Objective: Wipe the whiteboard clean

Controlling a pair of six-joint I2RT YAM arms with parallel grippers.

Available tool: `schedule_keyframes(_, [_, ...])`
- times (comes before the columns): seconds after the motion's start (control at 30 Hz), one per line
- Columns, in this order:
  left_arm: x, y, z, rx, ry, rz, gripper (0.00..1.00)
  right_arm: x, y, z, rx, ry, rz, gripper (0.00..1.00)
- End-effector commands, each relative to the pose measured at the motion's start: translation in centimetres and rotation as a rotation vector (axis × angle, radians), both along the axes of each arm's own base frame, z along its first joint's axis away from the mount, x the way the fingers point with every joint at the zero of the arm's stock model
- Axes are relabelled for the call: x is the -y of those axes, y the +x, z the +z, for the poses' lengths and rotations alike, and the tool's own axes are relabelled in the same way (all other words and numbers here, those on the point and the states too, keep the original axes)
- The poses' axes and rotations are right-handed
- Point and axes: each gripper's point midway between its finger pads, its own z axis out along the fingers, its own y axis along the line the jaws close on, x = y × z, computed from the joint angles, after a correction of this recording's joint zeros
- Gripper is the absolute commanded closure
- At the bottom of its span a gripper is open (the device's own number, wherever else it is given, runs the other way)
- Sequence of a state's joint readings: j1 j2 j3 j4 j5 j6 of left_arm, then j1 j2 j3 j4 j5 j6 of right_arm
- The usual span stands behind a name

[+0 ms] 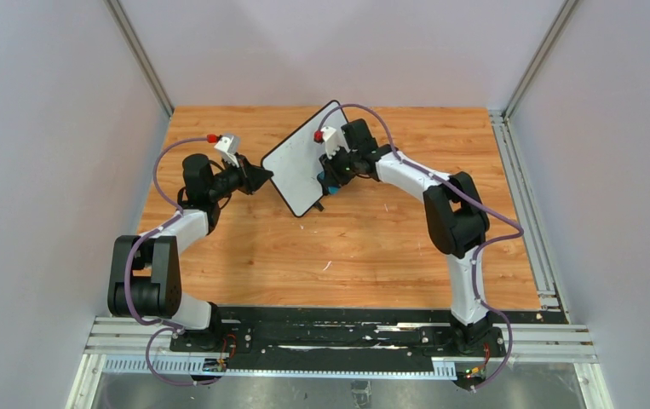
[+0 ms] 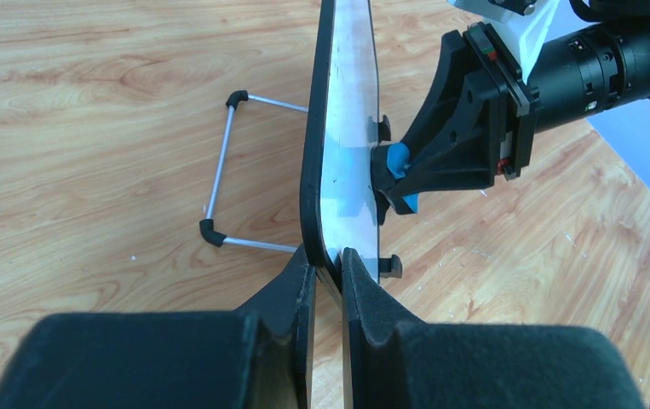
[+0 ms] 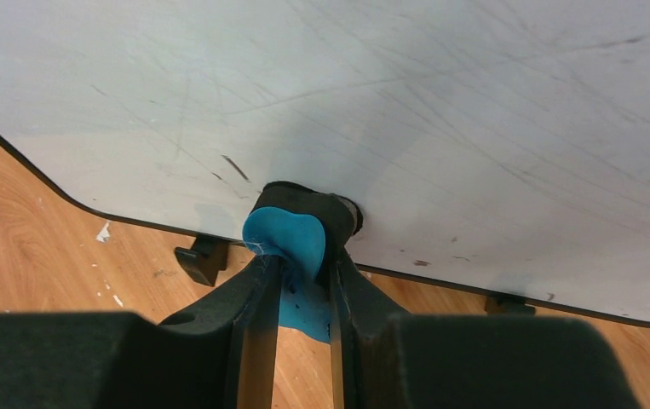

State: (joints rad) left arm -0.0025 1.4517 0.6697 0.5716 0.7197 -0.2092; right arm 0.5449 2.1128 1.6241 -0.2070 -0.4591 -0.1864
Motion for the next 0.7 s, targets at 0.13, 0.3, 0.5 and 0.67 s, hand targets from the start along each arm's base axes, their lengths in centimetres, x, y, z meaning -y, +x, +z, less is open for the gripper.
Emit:
schedule_keyframes(0.13, [0.0,-0.5,-2.5,-0.026,0.087,-0.032,1.0,-3.4,-2.8,1.3,-0.001,0.036,0.074,0.99])
schedule_keyframes(0.3, [0.0,-0.5,-2.5,-0.025,0.09,-0.032,1.0,-3.8,-2.1,2.1,0.013,0.035,0.077,0.99])
schedule_keyframes(0.5, [0.1,-0.6,-2.5,-0.026,0.091,-0.034,1.0,-4.0,-1.5,2.7,0.033,0.032,0.079,0.99])
schedule_keyframes(0.67, [0.1,-0.6,-2.5,-0.027,0.092,-0.034,1.0,-3.9,-1.5,2.5,0.028,0.026,0.078,0.99])
